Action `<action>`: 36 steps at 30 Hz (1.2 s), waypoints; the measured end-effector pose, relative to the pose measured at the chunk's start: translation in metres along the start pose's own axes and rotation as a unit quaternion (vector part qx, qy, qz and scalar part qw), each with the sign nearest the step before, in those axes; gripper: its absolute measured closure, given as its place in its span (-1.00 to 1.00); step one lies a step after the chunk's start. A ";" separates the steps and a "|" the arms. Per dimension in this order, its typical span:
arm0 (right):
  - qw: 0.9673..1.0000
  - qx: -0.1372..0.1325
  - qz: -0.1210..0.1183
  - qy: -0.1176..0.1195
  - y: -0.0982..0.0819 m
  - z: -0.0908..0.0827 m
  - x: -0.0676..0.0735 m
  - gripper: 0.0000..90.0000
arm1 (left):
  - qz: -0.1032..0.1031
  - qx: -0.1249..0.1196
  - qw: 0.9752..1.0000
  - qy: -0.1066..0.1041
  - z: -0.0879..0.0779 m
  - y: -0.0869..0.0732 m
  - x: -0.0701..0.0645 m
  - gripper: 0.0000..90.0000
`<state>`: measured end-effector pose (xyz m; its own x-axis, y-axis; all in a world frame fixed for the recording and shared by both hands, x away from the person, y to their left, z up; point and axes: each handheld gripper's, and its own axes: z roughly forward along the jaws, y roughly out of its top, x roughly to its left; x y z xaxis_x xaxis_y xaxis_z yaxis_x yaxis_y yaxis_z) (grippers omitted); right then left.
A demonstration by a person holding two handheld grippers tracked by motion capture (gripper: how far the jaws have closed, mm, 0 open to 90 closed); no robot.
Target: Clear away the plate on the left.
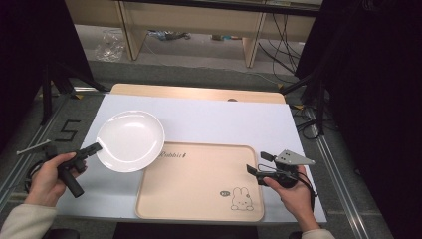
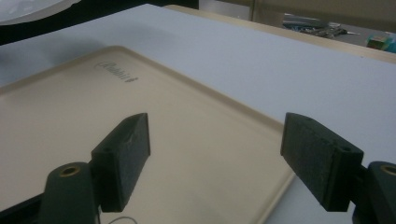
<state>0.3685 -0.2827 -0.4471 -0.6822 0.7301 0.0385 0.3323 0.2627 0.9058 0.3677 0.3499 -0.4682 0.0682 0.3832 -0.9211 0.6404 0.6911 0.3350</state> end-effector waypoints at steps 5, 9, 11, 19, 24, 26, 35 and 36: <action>1.000 -0.001 -0.002 -0.001 0.000 0.000 0.000 -0.45 | -0.001 -0.001 1.000 -0.003 0.002 0.000 -0.002 0.93; 1.000 -0.001 -0.002 0.000 0.000 0.000 0.000 -0.45 | -0.002 0.002 1.000 -0.003 0.005 -0.001 -0.003 0.93; 1.000 -0.001 -0.002 0.000 0.000 0.000 0.000 -0.45 | 0.000 0.005 1.000 -0.006 0.007 -0.002 -0.004 0.93; 1.000 -0.002 0.004 0.002 0.000 0.000 0.001 -0.45 | 0.001 0.011 1.000 -0.010 0.012 -0.003 -0.008 0.93; 1.000 0.003 -0.005 -0.004 0.001 -0.002 0.000 -0.45 | 0.003 0.013 1.000 -0.005 0.014 -0.004 -0.008 0.93; 1.000 0.003 -0.004 -0.004 0.001 -0.002 0.000 -0.45 | 0.001 0.013 1.000 -0.004 0.014 -0.004 -0.008 0.93; 1.000 0.005 0.000 -0.002 0.001 -0.001 0.000 -0.45 | 0.005 0.018 1.000 -0.013 0.018 -0.006 -0.011 0.93; 1.000 0.003 -0.002 -0.003 0.001 -0.001 0.000 -0.44 | 0.005 0.018 1.000 -0.008 0.018 -0.006 -0.012 0.93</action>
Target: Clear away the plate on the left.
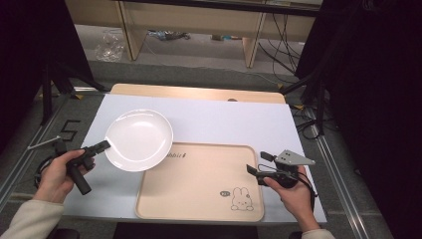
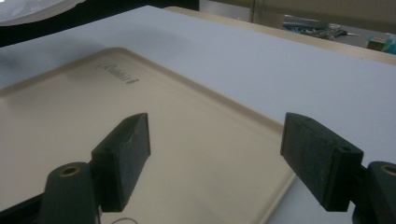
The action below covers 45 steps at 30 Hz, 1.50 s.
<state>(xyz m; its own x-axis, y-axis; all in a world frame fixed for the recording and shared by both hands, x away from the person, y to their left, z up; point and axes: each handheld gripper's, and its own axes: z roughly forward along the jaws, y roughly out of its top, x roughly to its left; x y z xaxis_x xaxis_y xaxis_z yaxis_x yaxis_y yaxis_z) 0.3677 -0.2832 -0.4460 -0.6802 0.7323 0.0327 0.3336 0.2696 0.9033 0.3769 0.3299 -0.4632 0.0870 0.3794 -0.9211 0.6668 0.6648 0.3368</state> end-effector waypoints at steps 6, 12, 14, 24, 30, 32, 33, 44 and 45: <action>1.000 -0.002 -0.004 -0.003 0.000 0.000 0.000 -0.45 | 0.005 0.008 1.000 -0.001 0.003 -0.002 -0.001 0.93; 1.000 0.000 0.001 0.000 0.000 0.000 0.000 -0.44 | 0.000 0.008 1.000 -0.001 0.007 -0.003 -0.005 0.93; 1.000 0.001 0.001 0.001 0.000 0.000 0.000 -0.44 | 0.000 0.009 1.000 -0.002 0.008 -0.003 -0.005 0.93; 1.000 -0.003 -0.004 -0.002 0.000 0.000 0.000 -0.44 | 0.006 0.016 1.000 -0.001 0.011 -0.005 -0.007 0.93; 1.000 -0.002 -0.005 -0.002 0.000 0.000 0.000 -0.45 | 0.005 0.016 1.000 -0.001 0.013 -0.005 -0.008 0.93; 1.000 -0.003 -0.005 -0.001 0.000 0.000 0.000 -0.45 | 0.006 0.017 1.000 0.000 0.013 -0.006 -0.008 0.93; 1.000 -0.002 -0.005 -0.001 0.000 0.000 0.000 -0.45 | 0.006 0.017 1.000 0.000 0.013 -0.006 -0.008 0.93; 1.000 -0.001 -0.001 0.000 0.000 -0.001 0.000 -0.45 | 0.007 0.026 1.000 -0.003 0.021 -0.009 -0.012 0.93; 1.000 -0.001 -0.001 -0.001 0.000 -0.001 0.000 -0.44 | 0.008 0.026 1.000 -0.001 0.022 -0.010 -0.012 0.93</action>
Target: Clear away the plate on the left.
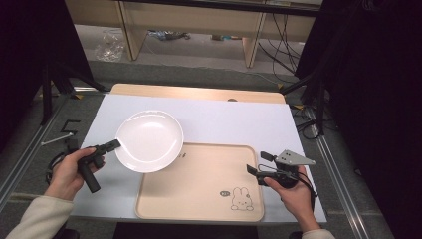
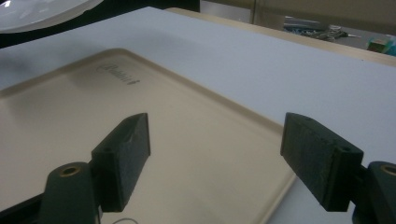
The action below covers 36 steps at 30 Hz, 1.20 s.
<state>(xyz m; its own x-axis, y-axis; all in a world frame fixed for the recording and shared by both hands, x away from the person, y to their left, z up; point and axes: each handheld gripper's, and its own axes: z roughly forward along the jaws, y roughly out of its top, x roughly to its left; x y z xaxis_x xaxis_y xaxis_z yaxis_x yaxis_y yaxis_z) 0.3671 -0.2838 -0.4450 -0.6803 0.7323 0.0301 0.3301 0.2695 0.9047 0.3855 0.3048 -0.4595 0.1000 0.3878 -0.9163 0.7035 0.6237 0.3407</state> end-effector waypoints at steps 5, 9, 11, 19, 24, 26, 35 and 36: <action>1.000 -0.003 0.002 0.003 0.000 0.001 0.000 -0.44 | 0.000 0.003 1.000 -0.001 0.002 -0.001 -0.001 0.93; 1.000 -0.009 0.000 0.004 -0.001 0.002 0.000 -0.44 | -0.001 0.004 1.000 -0.003 0.003 -0.001 -0.002 0.93; 1.000 -0.005 0.000 0.005 0.000 0.001 0.000 -0.44 | 0.000 0.005 1.000 -0.005 0.004 -0.002 -0.002 0.93; 1.000 -0.015 0.002 0.004 -0.001 0.002 0.000 -0.44 | 0.001 0.008 1.000 -0.006 0.007 -0.004 -0.004 0.93; 1.000 0.001 -0.004 -0.003 0.000 0.000 0.000 -0.44 | 0.003 0.010 1.000 -0.009 0.009 -0.005 -0.005 0.94; 1.000 -0.005 0.000 0.005 0.000 0.001 0.000 -0.44 | 0.003 0.012 1.000 -0.011 0.010 -0.006 -0.006 0.94; 1.000 -0.005 -0.001 0.002 0.000 0.001 0.000 -0.44 | 0.007 0.020 1.000 -0.013 0.015 -0.008 -0.009 0.93; 1.000 0.001 -0.004 -0.003 0.000 0.000 0.000 -0.44 | 0.009 0.022 1.000 -0.016 0.015 -0.009 -0.009 0.93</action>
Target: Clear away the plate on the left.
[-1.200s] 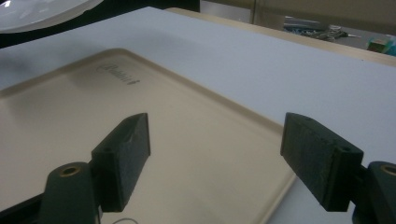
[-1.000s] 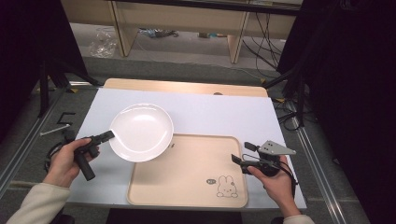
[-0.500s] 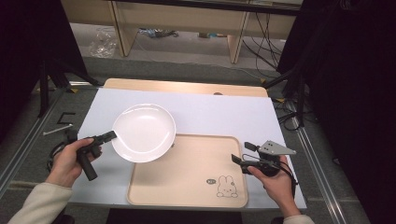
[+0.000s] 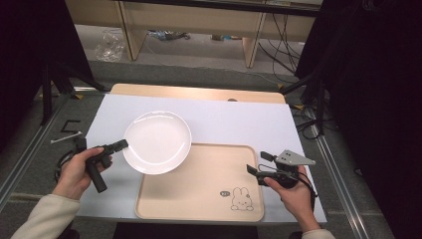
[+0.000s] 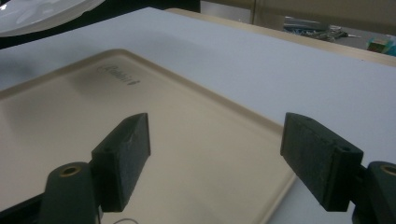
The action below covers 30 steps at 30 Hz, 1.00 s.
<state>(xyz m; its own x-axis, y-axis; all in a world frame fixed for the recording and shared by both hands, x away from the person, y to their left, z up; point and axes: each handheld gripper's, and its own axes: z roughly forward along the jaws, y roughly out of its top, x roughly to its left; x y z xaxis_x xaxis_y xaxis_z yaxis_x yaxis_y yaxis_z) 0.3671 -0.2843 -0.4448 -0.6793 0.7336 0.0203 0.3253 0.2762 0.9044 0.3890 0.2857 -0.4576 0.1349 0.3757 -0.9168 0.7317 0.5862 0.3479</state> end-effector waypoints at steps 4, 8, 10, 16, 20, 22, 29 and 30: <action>1.000 -0.007 0.004 0.007 0.000 0.001 0.000 -0.44 | 0.000 0.002 1.000 -0.004 0.003 -0.002 -0.002 0.94; 1.000 -0.010 0.005 0.009 0.000 0.002 0.000 -0.44 | 0.000 0.008 1.000 -0.003 0.005 -0.004 -0.003 0.94; 1.000 -0.015 0.006 0.007 -0.001 0.003 0.000 -0.44 | -0.002 0.009 1.000 -0.003 0.006 -0.005 -0.003 0.94; 1.000 -0.015 0.006 0.007 -0.001 0.003 0.001 -0.44 | -0.002 0.017 1.000 -0.006 0.011 -0.007 -0.004 0.94; 1.000 -0.008 0.004 0.008 0.000 0.001 0.000 -0.44 | 0.000 0.022 1.000 -0.006 0.014 -0.008 -0.006 0.94; 1.000 -0.017 0.005 0.007 -0.001 0.003 0.000 -0.44 | 0.000 0.023 1.000 -0.008 0.015 -0.009 -0.006 0.94; 1.000 -0.016 0.006 0.007 -0.001 0.003 0.000 -0.44 | 0.000 0.034 0.999 -0.012 0.021 -0.012 -0.009 0.94; 1.000 -0.015 0.006 0.007 -0.001 0.003 0.001 -0.44 | 0.000 0.035 0.999 -0.011 0.022 -0.012 -0.009 0.93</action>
<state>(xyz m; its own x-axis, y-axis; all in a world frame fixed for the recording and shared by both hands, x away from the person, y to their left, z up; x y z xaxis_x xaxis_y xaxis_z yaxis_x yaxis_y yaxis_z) 0.3683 -0.2824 -0.4465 -0.6849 0.7277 0.0370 0.3132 0.2482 0.9167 0.3934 0.2594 -0.4577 0.1502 0.3592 -0.9211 0.7768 0.5335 0.3347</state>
